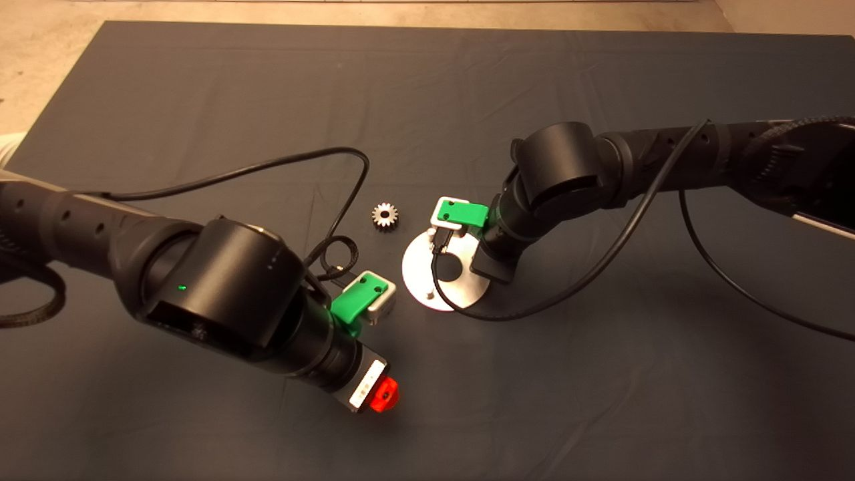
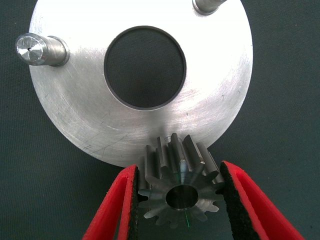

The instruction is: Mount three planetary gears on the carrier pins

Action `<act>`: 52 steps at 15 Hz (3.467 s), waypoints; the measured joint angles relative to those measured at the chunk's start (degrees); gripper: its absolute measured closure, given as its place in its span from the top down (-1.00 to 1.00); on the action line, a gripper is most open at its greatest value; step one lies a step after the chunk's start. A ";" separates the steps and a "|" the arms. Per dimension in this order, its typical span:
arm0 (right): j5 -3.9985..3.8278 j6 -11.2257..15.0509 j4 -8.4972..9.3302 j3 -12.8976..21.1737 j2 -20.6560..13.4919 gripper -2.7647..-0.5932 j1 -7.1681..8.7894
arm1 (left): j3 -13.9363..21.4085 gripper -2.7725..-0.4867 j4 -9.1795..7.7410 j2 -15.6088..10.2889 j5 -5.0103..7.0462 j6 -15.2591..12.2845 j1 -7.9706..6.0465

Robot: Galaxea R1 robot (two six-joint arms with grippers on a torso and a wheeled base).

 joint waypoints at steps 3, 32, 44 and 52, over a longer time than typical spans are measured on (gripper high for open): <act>0.04 -0.27 0.23 0.21 -0.07 -0.63 0.00 | 0.00 0.98 0.00 -0.01 0.02 0.00 0.00; 0.10 -2.86 0.26 0.55 -0.33 -0.46 -3.05 | 0.11 0.98 -0.13 -0.06 0.02 0.00 0.00; 0.22 -2.93 0.45 0.54 -0.49 0.22 -3.22 | 0.11 0.98 -0.13 -0.20 0.00 0.00 0.00; 0.24 -2.83 1.04 -0.09 -0.46 0.48 -0.63 | 0.11 0.98 -0.13 -0.20 0.02 0.00 0.00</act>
